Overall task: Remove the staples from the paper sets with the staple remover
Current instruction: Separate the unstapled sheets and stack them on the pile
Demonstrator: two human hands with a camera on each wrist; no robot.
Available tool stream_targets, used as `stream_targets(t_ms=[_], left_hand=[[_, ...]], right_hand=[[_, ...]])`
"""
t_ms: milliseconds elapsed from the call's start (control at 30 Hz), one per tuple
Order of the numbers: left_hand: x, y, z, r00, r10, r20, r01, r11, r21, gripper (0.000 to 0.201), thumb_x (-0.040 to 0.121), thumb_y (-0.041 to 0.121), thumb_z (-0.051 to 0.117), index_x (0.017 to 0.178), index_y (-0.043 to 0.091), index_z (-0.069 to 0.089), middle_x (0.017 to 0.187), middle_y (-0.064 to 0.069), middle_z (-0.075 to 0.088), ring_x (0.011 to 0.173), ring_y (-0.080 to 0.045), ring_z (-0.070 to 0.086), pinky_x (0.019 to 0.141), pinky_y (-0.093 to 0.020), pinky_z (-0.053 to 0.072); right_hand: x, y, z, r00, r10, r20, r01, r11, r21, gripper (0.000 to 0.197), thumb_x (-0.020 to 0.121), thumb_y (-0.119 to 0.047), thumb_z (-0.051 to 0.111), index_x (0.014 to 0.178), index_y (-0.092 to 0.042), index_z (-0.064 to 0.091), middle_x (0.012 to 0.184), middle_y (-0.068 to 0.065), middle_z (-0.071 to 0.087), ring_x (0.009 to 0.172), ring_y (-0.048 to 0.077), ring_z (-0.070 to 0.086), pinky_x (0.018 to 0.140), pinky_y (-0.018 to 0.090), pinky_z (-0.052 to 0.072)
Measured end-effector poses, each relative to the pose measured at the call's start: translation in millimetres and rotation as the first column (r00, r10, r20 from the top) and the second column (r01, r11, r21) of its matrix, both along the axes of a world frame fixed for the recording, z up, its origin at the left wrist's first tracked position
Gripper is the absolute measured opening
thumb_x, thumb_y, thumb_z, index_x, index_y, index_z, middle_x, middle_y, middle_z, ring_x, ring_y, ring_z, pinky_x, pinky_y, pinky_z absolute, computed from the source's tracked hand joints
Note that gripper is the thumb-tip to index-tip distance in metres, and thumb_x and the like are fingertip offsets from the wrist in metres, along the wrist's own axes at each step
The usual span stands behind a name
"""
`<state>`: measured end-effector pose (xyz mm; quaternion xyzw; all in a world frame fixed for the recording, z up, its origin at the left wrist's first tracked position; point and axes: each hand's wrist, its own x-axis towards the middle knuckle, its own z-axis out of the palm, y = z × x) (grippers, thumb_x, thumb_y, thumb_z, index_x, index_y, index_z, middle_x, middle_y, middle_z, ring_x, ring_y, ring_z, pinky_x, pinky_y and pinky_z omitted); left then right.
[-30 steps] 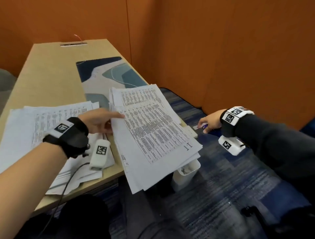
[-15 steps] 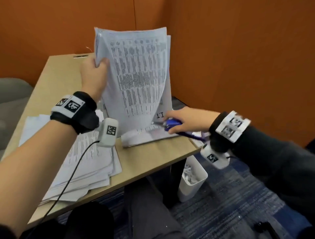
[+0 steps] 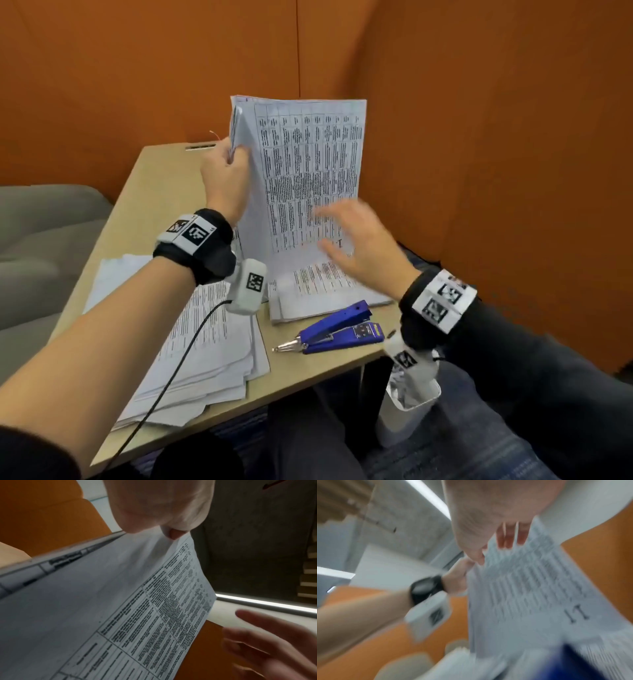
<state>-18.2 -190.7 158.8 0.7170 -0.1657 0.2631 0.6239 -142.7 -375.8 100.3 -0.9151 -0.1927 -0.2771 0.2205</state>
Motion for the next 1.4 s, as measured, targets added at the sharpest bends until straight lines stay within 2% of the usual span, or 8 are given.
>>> stream_targets(t_ms=[167,367,467,667,900,1033,1167,1400], left_hand=[[-9,-14,16,0.990,-0.122,0.077,0.130,0.985,-0.111,0.037,0.091,0.018,0.043,0.058,0.024,0.028,0.052,0.015,0.028,0.048,-0.002,0.021,0.048,-0.021,0.017],[-23,-34,-18,0.999,-0.032,-0.031,0.024,0.968,-0.249,0.038,0.097,0.027,0.041,0.090,-0.008,0.056,0.071,-0.018,0.047,0.058,0.006,0.036,0.055,-0.016,0.030],[-31,-44,-53,0.979,-0.020,-0.201,-0.025,0.976,-0.217,0.019,0.097,0.039,0.035,0.090,0.026,0.047,0.078,0.015,0.040,0.062,0.012,0.037,0.058,-0.013,0.029],[-25,-55,-9,0.994,0.109,0.003,-0.100,0.923,-0.372,0.026,0.098,0.036,0.039,0.097,0.010,0.043,0.070,0.012,0.043,0.052,0.009,0.043,0.055,-0.023,0.032],[-21,-46,-38,1.000,-0.012,-0.004,0.011,0.988,-0.152,0.032,0.088,0.013,0.038,0.119,0.021,0.044,0.081,0.003,0.047,0.060,-0.007,0.042,0.061,-0.031,0.038],[-15,-46,-30,0.949,0.064,0.307,-0.074,0.997,0.021,0.075,0.080,-0.010,0.037,0.140,0.035,0.032,0.111,0.010,0.049,0.066,0.008,0.045,0.052,-0.020,0.038],[-5,-44,-26,0.913,0.030,0.406,-0.116,0.975,0.189,0.051,0.084,-0.011,0.038,0.127,0.012,0.051,0.113,-0.009,0.059,0.073,-0.005,0.047,0.068,-0.005,0.035],[1,-50,-16,0.937,0.030,0.348,-0.061,0.995,0.079,0.023,0.100,0.004,0.034,0.113,0.002,0.052,0.099,0.000,0.053,0.083,0.000,0.048,0.079,-0.020,0.040]], right_hand=[[47,-53,46,0.961,-0.069,-0.269,0.245,0.667,0.704,0.117,0.072,-0.053,0.079,0.155,-0.019,0.005,0.158,0.007,0.025,0.143,0.019,0.030,0.118,0.044,0.026],[43,-53,34,0.941,0.175,-0.289,0.122,0.620,0.775,0.070,0.079,-0.042,0.074,0.139,-0.019,0.046,0.132,-0.009,0.059,0.119,0.004,0.056,0.105,0.031,0.040],[43,-45,8,0.929,0.159,-0.334,0.195,0.557,0.808,0.059,0.079,-0.036,0.076,0.129,-0.010,0.057,0.121,-0.001,0.067,0.110,0.008,0.062,0.105,0.037,0.044],[43,-48,44,0.987,0.097,-0.127,0.076,0.417,0.906,0.035,0.084,-0.030,0.074,0.111,-0.011,0.065,0.110,0.003,0.072,0.104,0.018,0.068,0.090,0.033,0.055],[39,-63,28,0.971,0.090,-0.221,0.126,0.593,0.795,0.066,0.081,-0.026,0.077,0.138,-0.015,0.044,0.120,-0.003,0.066,0.111,0.008,0.064,0.102,0.045,0.049],[38,-59,51,0.985,-0.172,0.028,0.114,0.756,0.645,0.091,0.087,-0.013,0.071,0.152,-0.033,0.012,0.117,-0.017,0.051,0.107,-0.012,0.054,0.095,0.010,0.041],[43,-62,62,0.962,-0.218,0.167,0.148,0.924,0.354,0.056,0.095,-0.003,0.055,0.145,-0.025,0.043,0.125,-0.006,0.058,0.113,0.002,0.054,0.100,0.021,0.046],[45,-74,55,0.989,-0.146,0.006,0.102,0.719,0.688,0.034,0.099,-0.013,0.050,0.128,-0.029,0.052,0.120,-0.004,0.063,0.100,0.015,0.066,0.087,0.039,0.057]])
